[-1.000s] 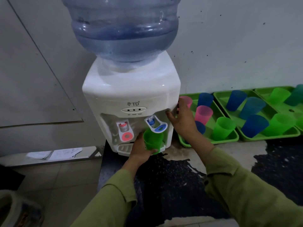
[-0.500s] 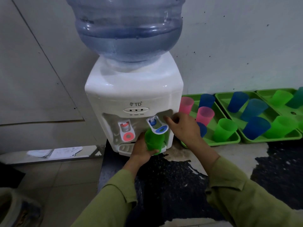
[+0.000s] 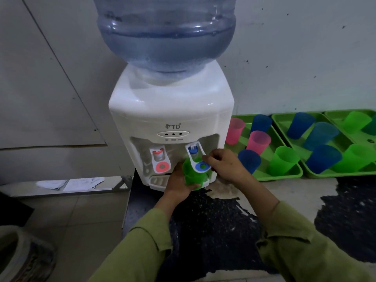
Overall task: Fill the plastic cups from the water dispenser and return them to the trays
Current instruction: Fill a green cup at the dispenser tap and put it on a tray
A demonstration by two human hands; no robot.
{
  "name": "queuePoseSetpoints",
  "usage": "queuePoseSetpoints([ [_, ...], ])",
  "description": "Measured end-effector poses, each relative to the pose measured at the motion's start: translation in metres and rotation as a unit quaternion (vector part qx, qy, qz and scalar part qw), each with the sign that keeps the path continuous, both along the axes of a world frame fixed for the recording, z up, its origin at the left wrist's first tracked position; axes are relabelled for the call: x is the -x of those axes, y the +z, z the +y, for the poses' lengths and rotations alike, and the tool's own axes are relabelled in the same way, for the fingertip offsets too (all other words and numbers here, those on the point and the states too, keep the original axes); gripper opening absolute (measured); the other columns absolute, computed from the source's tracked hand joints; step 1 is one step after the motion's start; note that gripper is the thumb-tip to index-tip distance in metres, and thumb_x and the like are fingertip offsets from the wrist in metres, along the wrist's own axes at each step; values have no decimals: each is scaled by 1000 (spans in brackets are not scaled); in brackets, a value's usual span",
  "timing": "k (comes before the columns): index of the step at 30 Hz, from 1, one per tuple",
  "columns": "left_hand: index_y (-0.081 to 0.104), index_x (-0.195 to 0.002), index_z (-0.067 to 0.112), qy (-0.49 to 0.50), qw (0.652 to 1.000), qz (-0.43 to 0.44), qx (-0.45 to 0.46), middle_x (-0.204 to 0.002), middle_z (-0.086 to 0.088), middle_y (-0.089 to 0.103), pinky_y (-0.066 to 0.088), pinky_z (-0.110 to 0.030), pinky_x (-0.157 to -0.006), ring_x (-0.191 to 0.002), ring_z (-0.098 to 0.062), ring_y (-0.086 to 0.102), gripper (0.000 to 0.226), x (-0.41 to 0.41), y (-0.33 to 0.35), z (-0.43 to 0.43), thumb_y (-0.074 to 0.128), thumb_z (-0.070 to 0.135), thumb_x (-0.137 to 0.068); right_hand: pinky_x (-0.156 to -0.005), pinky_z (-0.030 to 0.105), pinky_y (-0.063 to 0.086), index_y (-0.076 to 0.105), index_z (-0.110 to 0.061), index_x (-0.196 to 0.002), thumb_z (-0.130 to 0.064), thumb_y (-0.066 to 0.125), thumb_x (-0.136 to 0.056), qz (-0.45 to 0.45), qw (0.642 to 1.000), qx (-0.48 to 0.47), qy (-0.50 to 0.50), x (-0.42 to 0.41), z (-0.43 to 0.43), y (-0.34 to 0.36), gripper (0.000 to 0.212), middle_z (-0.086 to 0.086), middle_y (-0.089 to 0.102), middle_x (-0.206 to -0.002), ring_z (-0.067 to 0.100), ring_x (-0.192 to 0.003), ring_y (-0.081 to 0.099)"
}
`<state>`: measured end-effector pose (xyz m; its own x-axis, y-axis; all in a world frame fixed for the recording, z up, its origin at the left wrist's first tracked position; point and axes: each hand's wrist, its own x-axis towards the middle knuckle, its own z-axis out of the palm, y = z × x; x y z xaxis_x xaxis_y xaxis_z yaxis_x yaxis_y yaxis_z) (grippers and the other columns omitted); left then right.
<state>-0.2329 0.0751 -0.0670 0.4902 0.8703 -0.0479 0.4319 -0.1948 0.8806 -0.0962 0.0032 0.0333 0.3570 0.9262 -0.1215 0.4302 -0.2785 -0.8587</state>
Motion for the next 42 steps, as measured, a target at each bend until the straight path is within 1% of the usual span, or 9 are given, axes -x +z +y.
queuePoseSetpoints([
  [7, 42, -122, 12, 5, 1000, -4, 26, -121, -5, 59, 49, -41, -94, -110, -22, 57, 76, -2, 0, 2, 85, 7, -60, -55, 26, 40, 60, -8, -74, -31, 59, -89, -110, 994, 1, 8, 2, 4, -23, 28, 13, 68, -71, 21, -64, 59],
  [13, 42, -124, 11, -2, 1000, 7, 10, -125, -5, 55, 47, -40, -96, -113, -22, 54, 75, -1, 2, 1, 85, 10, -61, -56, 28, 34, 49, -16, -66, -37, 58, -89, -190, 982, -5, -17, 8, 13, -34, 32, 5, 56, -64, 27, -66, 56],
  [16, 41, -124, 10, -1, 1000, 6, 6, -126, -6, 54, 45, -38, -97, -115, -21, 52, 75, -1, 3, 1, 84, 11, -63, -58, 31, 41, 57, -14, -73, -39, 56, -90, -224, 974, -10, -25, 9, 15, -36, 30, 12, 66, -75, 30, -72, 60],
  [19, 42, -122, 10, 0, 1000, 14, -2, -125, -7, 54, 46, -39, -95, -113, -22, 53, 73, 0, 4, 0, 84, 12, -63, -55, 29, 36, 63, -11, -78, -38, 56, -90, -256, 966, -29, -37, 10, 15, -38, 30, 13, 67, -76, 31, -72, 61],
  [23, 45, -119, 11, 13, 1000, 7, -9, -124, -9, 56, 46, -41, -95, -112, -25, 55, 71, -1, 5, -4, 85, 11, -61, -55, 27, 42, 68, -13, -88, -40, 59, -88, -231, 968, -59, -72, 8, 5, -38, 29, 7, 69, -76, 24, -69, 63],
  [28, 48, -91, 40, 34, 998, -28, -36, -101, 8, 61, 49, -29, -82, -97, -17, 60, 56, 0, 5, -25, 84, 14, -57, -58, 34, 48, 65, -11, -90, -33, 58, -89, -220, 971, -56, -81, -14, -18, -40, 23, 9, 69, -77, 25, -71, 64],
  [32, 53, -107, 18, 82, 994, -39, -53, -109, -1, 60, 45, -25, -84, -101, -16, 57, 61, -2, -3, -45, 86, 12, -57, -58, 30, 42, 65, -8, -91, -27, 57, -89, -228, 970, -41, -72, -36, -36, -42, 21, 11, 69, -85, 26, -79, 63],
  [35, 54, -113, 4, 131, 990, -39, -40, -113, -13, 61, 48, -34, -90, -107, -26, 57, 65, -11, -5, -63, 87, 7, -56, -63, 32, 45, 64, -6, -95, -25, 56, -89, -228, 971, -32, -58, -54, -56, -41, 21, 13, 69, -89, 29, -82, 63],
  [42, 55, -116, 4, 183, 983, 10, -29, -117, -17, 61, 37, -19, -87, -108, -26, 56, 70, -41, -9, -117, 88, 11, -55, -83, 36, 50, 60, -3, -112, -24, 61, -88, -184, 981, -53, -8, -108, -108, -28, 31, 13, 67, -108, 28, -97, 63],
])
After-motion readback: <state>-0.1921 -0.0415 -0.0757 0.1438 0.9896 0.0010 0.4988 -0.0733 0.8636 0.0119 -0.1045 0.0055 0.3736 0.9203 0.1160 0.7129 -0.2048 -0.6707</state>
